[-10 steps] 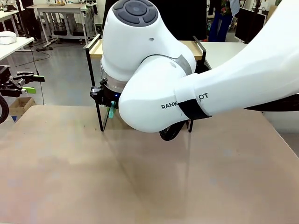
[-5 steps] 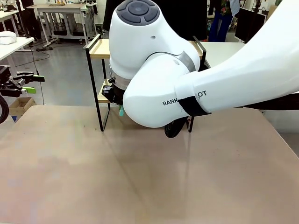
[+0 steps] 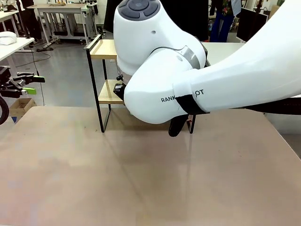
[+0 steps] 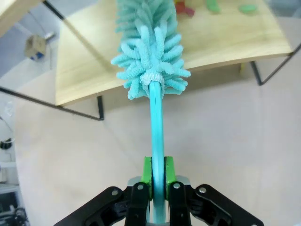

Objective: Clean the shelf.
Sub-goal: Clean the specific section of the Shelf indicated by the human with the Duster.

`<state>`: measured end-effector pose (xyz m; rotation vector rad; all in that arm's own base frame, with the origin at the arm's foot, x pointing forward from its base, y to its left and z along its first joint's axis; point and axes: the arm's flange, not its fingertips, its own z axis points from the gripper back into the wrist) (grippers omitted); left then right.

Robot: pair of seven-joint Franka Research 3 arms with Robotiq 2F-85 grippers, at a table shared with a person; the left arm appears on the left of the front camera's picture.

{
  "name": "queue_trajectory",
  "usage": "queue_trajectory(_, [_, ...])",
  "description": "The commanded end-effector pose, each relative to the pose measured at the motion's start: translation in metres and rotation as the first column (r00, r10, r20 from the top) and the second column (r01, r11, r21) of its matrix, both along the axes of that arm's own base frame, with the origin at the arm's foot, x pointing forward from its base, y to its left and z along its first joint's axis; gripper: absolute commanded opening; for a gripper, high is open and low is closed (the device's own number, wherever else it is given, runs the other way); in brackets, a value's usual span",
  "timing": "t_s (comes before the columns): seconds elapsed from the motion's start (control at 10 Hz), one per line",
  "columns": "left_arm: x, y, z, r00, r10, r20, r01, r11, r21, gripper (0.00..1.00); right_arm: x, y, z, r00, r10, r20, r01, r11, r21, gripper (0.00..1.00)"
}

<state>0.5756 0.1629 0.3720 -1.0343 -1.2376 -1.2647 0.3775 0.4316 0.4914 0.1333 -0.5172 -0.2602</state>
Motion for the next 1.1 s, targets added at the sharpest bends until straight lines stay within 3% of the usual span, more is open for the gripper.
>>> queue_trajectory(0.0, [-0.002, 0.0, 0.003, 1.0, -0.009, 0.01, 0.009, 1.0, 0.008, 1.0, -0.031, -0.056, 0.017, 0.999, -0.014, -0.035, 0.014, 1.0, -0.017, 0.14])
queue_trajectory(0.8, [-0.002, 0.0, 0.003, 1.0, -0.009, 0.01, 0.009, 1.0, 0.008, 1.0, -0.042, -0.167, 0.019, 0.99, -0.104, -0.091, 0.087, 0.981, -0.173, 0.14])
queue_trajectory(1.0, [-0.002, 0.0, 0.003, 1.0, -0.009, 0.01, 0.009, 1.0, 0.008, 1.0, -0.049, -0.174, 0.024, 0.996, -0.071, -0.059, 0.056, 0.973, -0.222, 0.14])
